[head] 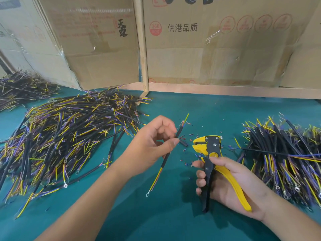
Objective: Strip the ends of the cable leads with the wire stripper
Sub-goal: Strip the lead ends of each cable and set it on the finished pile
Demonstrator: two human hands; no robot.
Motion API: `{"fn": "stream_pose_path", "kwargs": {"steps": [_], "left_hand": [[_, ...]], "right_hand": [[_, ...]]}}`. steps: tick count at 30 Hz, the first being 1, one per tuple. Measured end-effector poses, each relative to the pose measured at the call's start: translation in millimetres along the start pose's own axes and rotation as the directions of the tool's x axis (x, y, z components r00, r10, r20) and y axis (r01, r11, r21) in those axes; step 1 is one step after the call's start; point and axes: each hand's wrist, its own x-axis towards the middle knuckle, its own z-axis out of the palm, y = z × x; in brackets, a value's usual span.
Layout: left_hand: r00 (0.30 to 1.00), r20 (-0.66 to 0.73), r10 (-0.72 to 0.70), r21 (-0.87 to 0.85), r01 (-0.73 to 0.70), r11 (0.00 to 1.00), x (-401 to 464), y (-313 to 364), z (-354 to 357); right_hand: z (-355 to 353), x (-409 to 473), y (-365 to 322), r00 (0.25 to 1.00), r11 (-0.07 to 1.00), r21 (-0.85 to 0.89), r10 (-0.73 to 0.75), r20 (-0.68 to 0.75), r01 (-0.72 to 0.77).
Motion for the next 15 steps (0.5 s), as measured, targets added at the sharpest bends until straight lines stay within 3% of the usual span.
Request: {"fn": "stream_pose_path", "kwargs": {"steps": [4, 11, 15], "left_hand": [[0.999, 0.033, 0.036, 0.043, -0.038, 0.998, -1.6, 2.4, 1.9], [0.998, 0.052, 0.025, 0.138, -0.032, 0.99, -2.2, 3.6, 0.7], [0.998, 0.069, 0.016, 0.174, -0.028, 0.984, -3.2, 4.5, -0.6]], "right_hand": [[7.2, -2.8, 0.0, 0.999, 1.0, -0.011, -0.01, -0.04, 0.009], [37.3, -4.9, 0.3, 0.969, 0.997, -0.026, -0.072, -0.237, 0.068], [41.8, -6.8, 0.2, 0.967, 0.997, -0.017, -0.074, -0.245, 0.072]]}}
